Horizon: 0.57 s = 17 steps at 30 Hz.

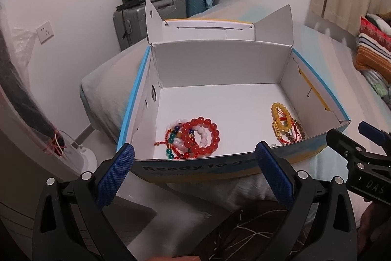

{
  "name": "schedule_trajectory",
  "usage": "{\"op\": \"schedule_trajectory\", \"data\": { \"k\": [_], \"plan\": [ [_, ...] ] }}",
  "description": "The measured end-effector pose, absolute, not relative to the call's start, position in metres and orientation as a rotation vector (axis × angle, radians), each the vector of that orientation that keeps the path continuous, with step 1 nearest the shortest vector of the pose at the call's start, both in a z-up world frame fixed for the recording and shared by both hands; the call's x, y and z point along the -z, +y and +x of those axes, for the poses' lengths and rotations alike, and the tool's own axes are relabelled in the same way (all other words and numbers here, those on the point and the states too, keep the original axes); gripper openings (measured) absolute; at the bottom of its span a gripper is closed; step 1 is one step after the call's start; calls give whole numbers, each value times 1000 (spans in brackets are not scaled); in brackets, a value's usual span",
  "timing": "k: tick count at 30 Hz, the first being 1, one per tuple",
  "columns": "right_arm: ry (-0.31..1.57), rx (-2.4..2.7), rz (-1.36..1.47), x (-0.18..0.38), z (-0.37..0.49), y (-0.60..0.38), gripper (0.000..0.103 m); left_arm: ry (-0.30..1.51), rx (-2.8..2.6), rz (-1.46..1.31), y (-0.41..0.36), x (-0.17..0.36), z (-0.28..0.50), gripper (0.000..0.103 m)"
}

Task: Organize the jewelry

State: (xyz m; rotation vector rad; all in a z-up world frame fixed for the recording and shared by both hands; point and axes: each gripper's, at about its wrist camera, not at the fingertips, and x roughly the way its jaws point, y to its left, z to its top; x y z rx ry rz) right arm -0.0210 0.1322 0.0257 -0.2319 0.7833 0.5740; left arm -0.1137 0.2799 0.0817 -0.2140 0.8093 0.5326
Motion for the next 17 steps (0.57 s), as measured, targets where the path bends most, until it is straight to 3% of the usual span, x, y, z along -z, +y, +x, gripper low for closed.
{"op": "schedule_trajectory", "data": {
  "k": [17],
  "plan": [
    [785,-573,-232,-25,-21,132,95,822,-523,-212,278,-81,-112,97]
  ]
}}
